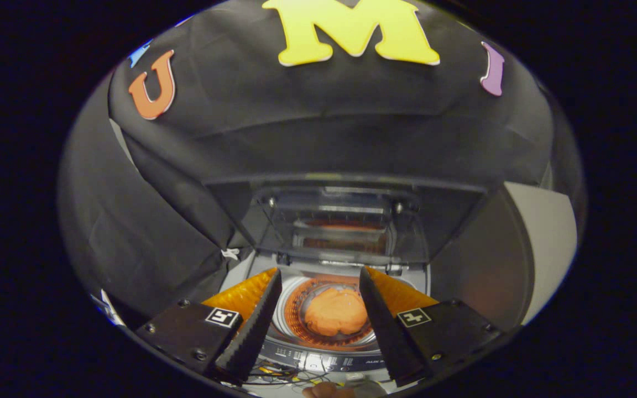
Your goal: Put the clothes into the washing machine and then close the washing machine lid.
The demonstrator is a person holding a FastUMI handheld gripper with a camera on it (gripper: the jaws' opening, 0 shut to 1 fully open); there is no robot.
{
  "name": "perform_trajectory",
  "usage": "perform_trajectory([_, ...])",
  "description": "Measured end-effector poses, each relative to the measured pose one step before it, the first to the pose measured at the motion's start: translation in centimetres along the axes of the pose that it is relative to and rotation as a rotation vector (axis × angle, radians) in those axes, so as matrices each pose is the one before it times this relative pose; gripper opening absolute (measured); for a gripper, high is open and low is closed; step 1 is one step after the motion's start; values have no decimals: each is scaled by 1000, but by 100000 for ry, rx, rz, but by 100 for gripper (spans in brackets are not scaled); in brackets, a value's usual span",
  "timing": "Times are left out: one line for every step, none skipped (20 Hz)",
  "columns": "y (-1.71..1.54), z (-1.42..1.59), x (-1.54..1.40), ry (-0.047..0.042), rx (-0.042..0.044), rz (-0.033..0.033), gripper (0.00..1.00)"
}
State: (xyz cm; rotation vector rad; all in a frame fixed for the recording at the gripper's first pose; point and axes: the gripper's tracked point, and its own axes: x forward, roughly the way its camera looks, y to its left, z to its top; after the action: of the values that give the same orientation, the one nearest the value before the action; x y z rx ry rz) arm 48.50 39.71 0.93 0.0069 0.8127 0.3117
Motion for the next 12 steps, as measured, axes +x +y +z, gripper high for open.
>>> perform_trajectory([165, 1166, -636, -2412, -220, 422, 89])
perform_trajectory([336, 1083, -908, -2035, -507, -15, 89])
perform_trajectory([328, 1324, -753, -2078, -474, 59, 89])
perform_trajectory([239, 982, -472, -1784, -104, 37, 89])
perform_trajectory([191, 907, -395, -1435, 41, 96, 89])
perform_trajectory([40, 529, -146, -853, 0, -274, 89])
perform_trajectory([2, 414, -56, -392, -217, -187, 89])
perform_trajectory([-174, 438, -331, -1099, -568, -482, 89])
perform_trajectory([-166, 478, 14, -1333, -640, -691, 89])
perform_trajectory([-20, 70, 302, 122, -435, 54, 89])
perform_trajectory([33, -56, 210, 987, 67, 465, 89])
perform_trajectory([-186, -30, 299, 630, 610, -11, 89])
